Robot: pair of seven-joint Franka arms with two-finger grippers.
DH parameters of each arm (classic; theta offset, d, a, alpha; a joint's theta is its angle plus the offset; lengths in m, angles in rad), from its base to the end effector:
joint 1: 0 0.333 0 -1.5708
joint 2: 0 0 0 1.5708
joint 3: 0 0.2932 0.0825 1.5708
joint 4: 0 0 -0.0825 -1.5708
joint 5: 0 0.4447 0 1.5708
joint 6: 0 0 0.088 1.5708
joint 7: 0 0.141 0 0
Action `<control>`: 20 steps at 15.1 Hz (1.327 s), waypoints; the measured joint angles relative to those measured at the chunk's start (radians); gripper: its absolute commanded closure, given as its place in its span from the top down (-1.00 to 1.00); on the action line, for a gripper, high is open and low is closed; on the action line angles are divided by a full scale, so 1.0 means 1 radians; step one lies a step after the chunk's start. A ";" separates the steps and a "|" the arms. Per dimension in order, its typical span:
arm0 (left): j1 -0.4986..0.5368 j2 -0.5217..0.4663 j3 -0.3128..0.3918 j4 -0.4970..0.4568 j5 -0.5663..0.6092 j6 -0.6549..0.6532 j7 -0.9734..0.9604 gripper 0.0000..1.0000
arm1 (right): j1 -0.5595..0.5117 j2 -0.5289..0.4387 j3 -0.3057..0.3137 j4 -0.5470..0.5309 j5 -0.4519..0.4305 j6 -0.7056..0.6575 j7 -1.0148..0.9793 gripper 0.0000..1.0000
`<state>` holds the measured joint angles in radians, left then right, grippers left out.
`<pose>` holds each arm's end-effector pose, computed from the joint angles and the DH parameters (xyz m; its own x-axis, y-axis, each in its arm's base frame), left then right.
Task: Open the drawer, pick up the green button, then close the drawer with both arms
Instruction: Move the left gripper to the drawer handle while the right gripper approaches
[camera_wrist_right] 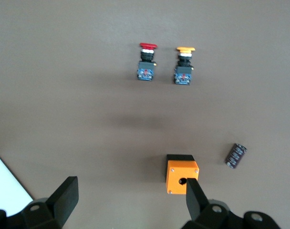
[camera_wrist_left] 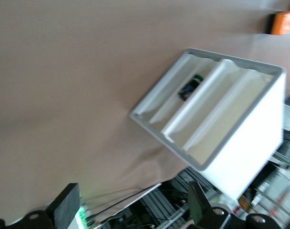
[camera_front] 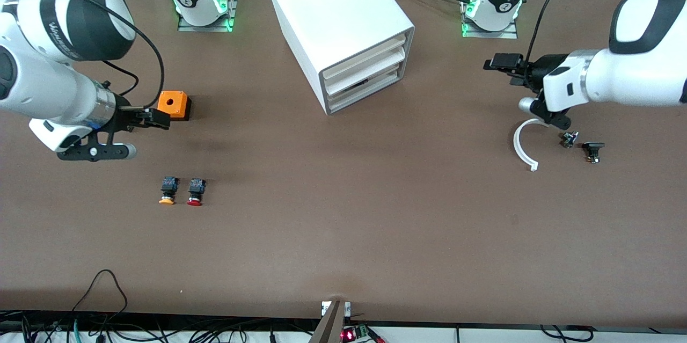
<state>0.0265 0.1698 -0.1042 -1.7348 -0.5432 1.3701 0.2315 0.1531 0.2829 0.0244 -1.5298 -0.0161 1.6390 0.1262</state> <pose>0.5815 -0.1240 0.3972 0.8603 -0.3695 -0.3513 -0.0960 -0.7942 0.6001 0.6649 0.1159 0.4111 0.9841 0.0500 -0.1703 0.0560 -0.9980 0.0305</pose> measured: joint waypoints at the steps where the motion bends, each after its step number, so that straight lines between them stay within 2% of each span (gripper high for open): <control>1: 0.000 0.032 0.000 -0.001 -0.042 0.012 0.047 0.98 | 0.014 0.009 0.000 0.000 0.000 0.007 0.000 1.00; 5: 0.001 0.170 0.000 -0.058 -0.233 0.131 0.305 0.98 | 0.050 0.036 0.000 0.004 0.000 0.042 0.018 1.00; 9: -0.009 0.240 -0.005 -0.210 -0.412 0.254 0.543 0.92 | 0.061 0.041 0.001 0.018 0.022 0.062 0.062 1.00; 13: -0.016 0.287 -0.047 -0.307 -0.492 0.311 0.682 0.70 | 0.113 0.047 0.002 0.069 0.035 0.064 0.202 1.00; 15: -0.017 0.327 -0.071 -0.327 -0.532 0.320 0.741 0.66 | 0.136 0.062 0.002 0.100 0.043 0.064 0.278 1.00; 16: -0.017 0.350 -0.084 -0.336 -0.563 0.329 0.774 0.57 | 0.146 0.073 0.002 0.119 0.057 0.065 0.324 1.00; 18: -0.019 0.394 -0.110 -0.358 -0.624 0.352 0.846 0.56 | 0.165 0.099 0.002 0.161 0.078 0.066 0.407 1.00; 20: -0.022 0.430 -0.132 -0.380 -0.665 0.368 0.912 0.44 | 0.185 0.124 0.002 0.200 0.083 0.066 0.480 1.00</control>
<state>0.0049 0.6002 -0.2365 -2.1152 -1.2087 1.7380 1.1432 0.3382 0.4071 0.0268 -1.3300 0.0670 1.7052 0.6065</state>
